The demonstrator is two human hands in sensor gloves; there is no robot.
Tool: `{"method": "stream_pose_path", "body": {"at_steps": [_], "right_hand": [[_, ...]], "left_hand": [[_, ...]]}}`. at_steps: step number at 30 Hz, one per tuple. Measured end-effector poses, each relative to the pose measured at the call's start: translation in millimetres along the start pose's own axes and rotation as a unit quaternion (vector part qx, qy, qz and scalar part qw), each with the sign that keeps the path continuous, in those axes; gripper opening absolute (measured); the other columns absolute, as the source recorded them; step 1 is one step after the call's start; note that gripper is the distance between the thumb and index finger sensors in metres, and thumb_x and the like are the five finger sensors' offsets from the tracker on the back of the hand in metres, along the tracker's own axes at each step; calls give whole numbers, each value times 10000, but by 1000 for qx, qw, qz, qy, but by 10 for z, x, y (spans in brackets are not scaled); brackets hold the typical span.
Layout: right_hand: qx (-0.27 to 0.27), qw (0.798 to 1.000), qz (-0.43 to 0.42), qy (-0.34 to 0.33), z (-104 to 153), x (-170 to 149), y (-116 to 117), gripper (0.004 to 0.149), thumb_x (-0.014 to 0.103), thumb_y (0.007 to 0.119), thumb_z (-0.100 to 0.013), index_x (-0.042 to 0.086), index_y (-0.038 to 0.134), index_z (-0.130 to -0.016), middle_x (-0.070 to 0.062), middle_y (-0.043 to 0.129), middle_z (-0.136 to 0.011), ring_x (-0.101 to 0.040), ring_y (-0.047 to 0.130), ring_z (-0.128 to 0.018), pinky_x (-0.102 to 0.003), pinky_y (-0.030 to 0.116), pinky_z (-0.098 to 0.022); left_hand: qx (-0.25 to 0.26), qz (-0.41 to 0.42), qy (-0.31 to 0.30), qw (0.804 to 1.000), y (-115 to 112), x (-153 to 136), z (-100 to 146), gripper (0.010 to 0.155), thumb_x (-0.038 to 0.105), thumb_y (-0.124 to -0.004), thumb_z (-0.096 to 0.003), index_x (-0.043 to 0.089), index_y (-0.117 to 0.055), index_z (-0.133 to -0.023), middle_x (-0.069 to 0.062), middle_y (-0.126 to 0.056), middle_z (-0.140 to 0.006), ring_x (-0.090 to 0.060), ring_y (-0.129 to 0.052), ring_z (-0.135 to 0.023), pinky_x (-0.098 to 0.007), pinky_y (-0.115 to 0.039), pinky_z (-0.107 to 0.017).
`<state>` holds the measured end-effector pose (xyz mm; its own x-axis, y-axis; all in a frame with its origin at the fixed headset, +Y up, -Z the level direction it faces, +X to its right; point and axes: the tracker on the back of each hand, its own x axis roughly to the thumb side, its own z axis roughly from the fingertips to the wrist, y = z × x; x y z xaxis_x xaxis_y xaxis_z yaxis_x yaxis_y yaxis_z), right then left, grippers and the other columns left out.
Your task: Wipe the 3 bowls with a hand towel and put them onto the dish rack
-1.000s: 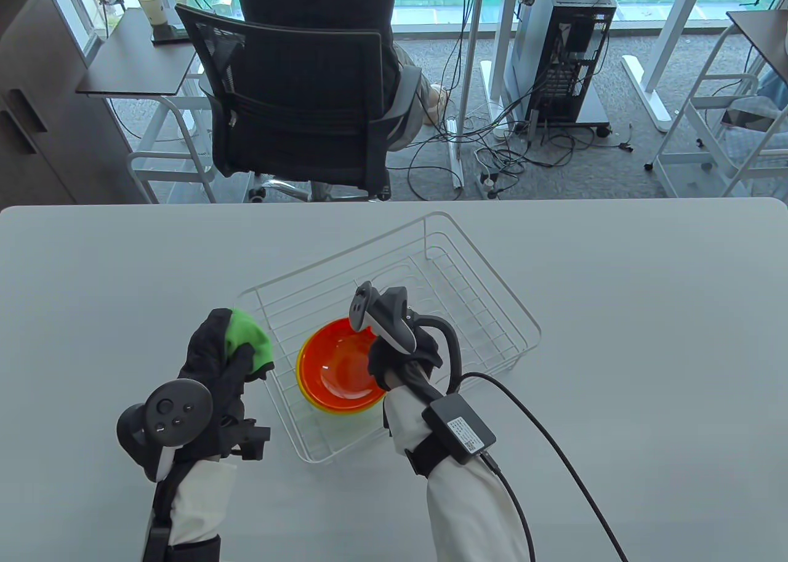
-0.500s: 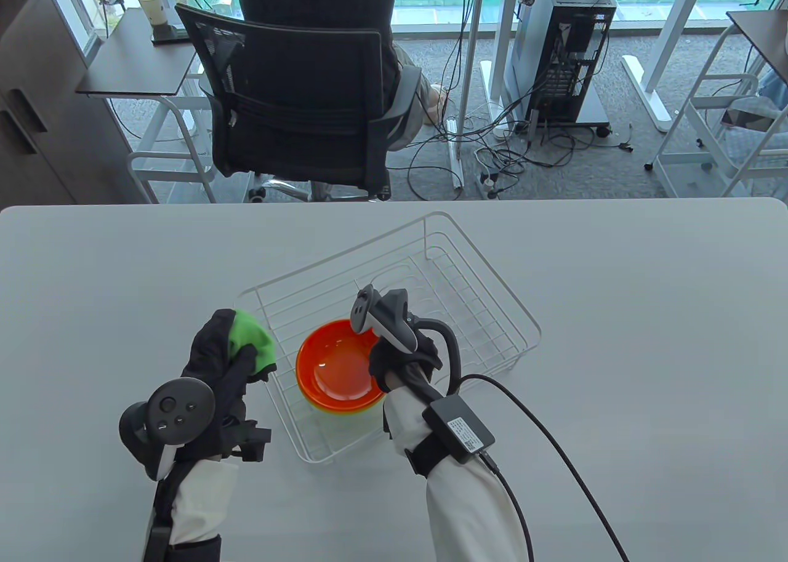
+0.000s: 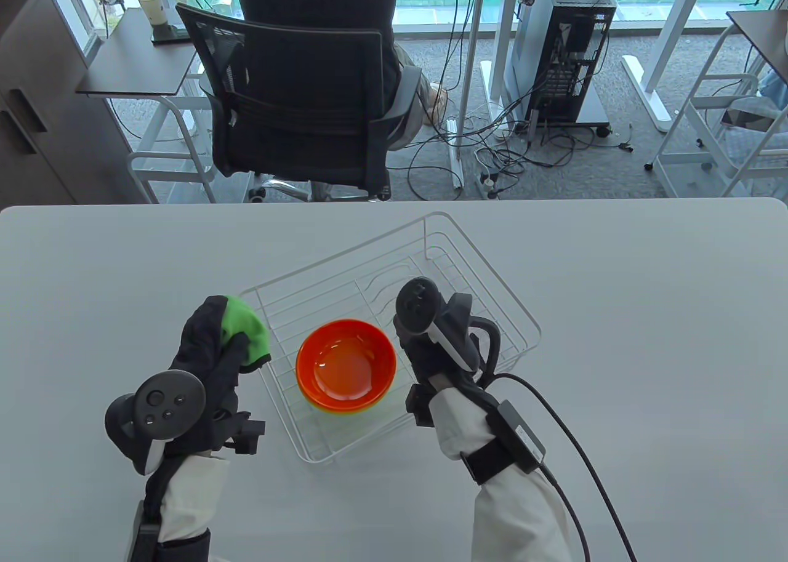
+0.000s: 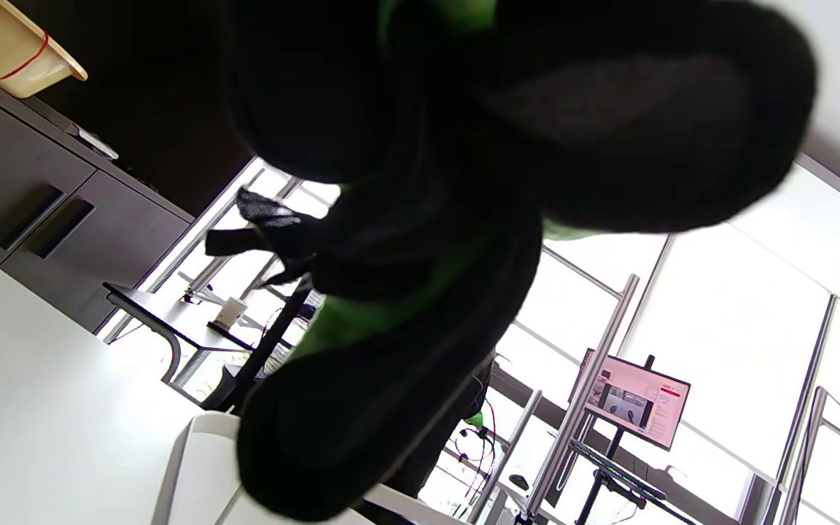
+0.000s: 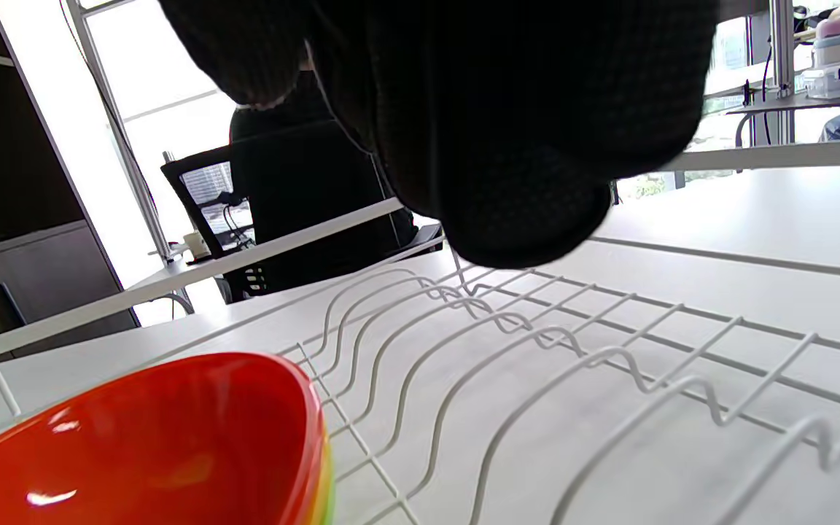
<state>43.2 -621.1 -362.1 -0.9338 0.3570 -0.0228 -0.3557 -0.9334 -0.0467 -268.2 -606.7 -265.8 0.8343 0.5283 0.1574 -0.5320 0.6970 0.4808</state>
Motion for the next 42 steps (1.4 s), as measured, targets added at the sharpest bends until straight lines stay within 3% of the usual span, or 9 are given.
{"method": "stream_pose_path", "body": {"at_steps": [7, 15, 23, 29, 30, 34, 42], "right_hand": [[-51, 997, -54, -5, 123, -366, -224, 540, 382, 795, -470, 48, 820, -894, -204, 947, -699, -310, 1073, -446, -403, 889, -310], [-62, 994, -88, 18, 212, -773, -306, 544, 386, 794, -472, 44, 823, -894, -211, 946, -699, -318, 1070, -448, -405, 887, -311], [-63, 991, -108, 43, 209, -955, -340, 545, 388, 792, -473, 44, 821, -894, -214, 943, -700, -319, 1068, -449, -404, 886, -313], [-53, 992, -103, 47, 207, -985, -291, 545, 388, 792, -473, 43, 823, -894, -218, 945, -698, -323, 1067, -450, -404, 887, -312], [-52, 992, -103, 48, 206, -986, -288, 547, 388, 792, -473, 42, 823, -895, -218, 945, -699, -323, 1068, -450, -404, 886, -313], [-45, 992, -103, 49, 217, -985, -283, 549, 389, 791, -474, 41, 821, -897, -220, 943, -702, -327, 1067, -452, -406, 885, -314], [-54, 993, -98, 43, 285, -966, -322, 550, 387, 790, -476, 39, 818, -901, -223, 937, -710, -332, 1062, -465, -412, 883, -321]], "left_hand": [[19, -8, 46, 999, 72, -158, -124, 632, 251, -803, -540, 102, -577, -1111, -259, -709, -1060, -399, -955, -738, -393, -889, -503], [15, -110, 110, 988, -51, -563, -105, 635, 248, -802, -539, 73, -574, -1106, -287, -705, -1045, -415, -953, -722, -402, -889, -488], [-67, -181, 163, 968, -324, -1016, 18, 642, 260, -801, -540, 65, -575, -1108, -300, -706, -1043, -424, -955, -716, -415, -885, -478], [-217, -205, 237, 925, -574, -1396, 161, 710, 328, -749, -571, 37, -461, -1150, -363, -577, -1104, -534, -861, -809, -518, -824, -527], [-223, -204, 243, 922, -574, -1416, 171, 724, 341, -736, -576, 28, -434, -1155, -377, -547, -1112, -556, -832, -835, -534, -812, -534], [-198, -210, 240, 927, -481, -1398, 171, 765, 409, -697, -585, 24, -380, -1165, -406, -508, -1118, -595, -796, -856, -572, -790, -545], [-113, -263, 132, 949, -258, -844, 24, 747, 436, -674, -592, 45, -404, -1169, -398, -544, -1115, -601, -792, -866, -582, -784, -549]]}}
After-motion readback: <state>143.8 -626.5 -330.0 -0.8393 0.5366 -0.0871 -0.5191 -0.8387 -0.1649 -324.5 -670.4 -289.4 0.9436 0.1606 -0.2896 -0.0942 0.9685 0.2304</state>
